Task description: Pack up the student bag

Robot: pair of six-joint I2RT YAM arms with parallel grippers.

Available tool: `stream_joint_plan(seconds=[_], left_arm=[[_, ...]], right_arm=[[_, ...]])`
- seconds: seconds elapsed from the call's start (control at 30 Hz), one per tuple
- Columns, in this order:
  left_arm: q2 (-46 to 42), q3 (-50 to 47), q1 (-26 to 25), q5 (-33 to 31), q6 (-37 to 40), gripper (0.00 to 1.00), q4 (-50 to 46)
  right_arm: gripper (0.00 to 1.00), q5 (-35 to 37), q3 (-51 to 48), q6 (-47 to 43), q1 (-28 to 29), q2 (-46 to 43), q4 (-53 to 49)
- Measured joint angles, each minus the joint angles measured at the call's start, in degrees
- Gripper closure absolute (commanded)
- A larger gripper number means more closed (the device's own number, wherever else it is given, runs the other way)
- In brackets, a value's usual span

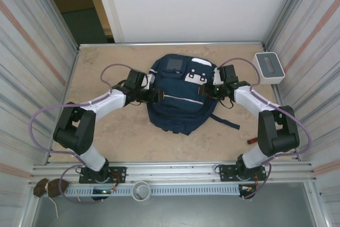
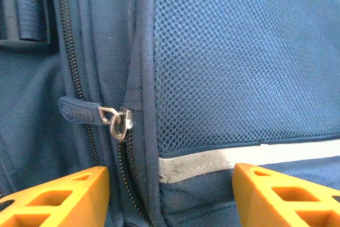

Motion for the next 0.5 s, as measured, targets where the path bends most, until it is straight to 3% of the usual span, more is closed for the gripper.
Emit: stream_joint_plan(seconds=[0.27,0.5], left_arm=[[0.0,-2.7,-9.6,1.3,-1.9,0.42,1.9],[0.0,-0.6,-19.5,2.3,-2.5,0.35,-0.2]], right_arm=[[0.68,0.7,10.1,-1.0,-0.7,9.2,-0.5],[0.63,0.1,25.2,-4.7,1.1,20.4,-3.6]])
